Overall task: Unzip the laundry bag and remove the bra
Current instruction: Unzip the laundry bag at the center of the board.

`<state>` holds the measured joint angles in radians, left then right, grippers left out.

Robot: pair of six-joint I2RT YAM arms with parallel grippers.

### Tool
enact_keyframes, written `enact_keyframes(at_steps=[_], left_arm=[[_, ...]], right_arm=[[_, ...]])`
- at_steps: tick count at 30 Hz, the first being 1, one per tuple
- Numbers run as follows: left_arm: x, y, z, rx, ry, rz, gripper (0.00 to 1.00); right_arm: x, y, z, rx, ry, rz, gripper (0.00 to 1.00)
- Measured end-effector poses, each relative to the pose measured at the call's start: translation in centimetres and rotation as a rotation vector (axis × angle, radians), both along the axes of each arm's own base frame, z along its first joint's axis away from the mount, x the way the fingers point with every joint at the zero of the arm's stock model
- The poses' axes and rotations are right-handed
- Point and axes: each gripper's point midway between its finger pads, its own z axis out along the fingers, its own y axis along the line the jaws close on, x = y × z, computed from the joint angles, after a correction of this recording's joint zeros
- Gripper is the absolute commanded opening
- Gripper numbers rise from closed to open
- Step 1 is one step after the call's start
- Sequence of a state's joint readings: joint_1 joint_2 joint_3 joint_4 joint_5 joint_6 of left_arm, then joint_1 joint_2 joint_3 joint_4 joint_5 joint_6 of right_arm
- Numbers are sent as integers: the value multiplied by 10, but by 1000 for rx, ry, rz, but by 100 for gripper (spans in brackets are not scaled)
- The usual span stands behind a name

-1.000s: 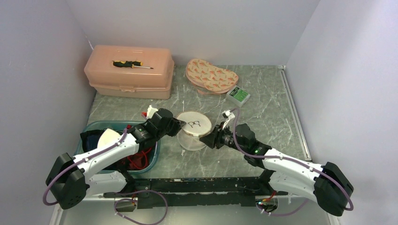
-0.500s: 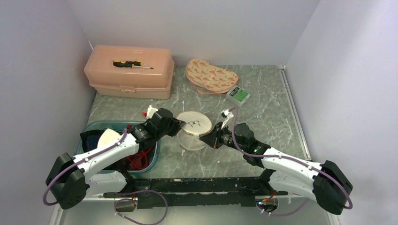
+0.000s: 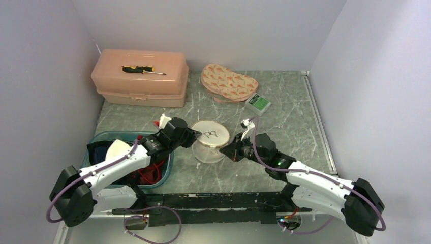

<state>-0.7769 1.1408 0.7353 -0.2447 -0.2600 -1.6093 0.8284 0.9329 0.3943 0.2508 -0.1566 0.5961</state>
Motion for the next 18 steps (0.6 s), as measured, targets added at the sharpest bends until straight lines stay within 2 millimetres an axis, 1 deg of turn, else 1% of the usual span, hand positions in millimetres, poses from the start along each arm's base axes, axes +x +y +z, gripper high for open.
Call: enact_keyframes(at_steps=[7, 13, 15, 18], left_arm=[[-2, -3, 0, 45, -24, -62, 3], [3, -22, 5, 89, -57, -198, 3], [7, -29, 4, 106, -66, -260, 3], [14, -37, 2, 116, -84, -365, 3]], right_arm=[[11, -23, -16, -106, 3, -114, 0], [21, -41, -29, -180, 14, -212, 0], [21, -45, -30, -193, 6, -221, 0], [19, -49, -20, -188, -33, -217, 0]])
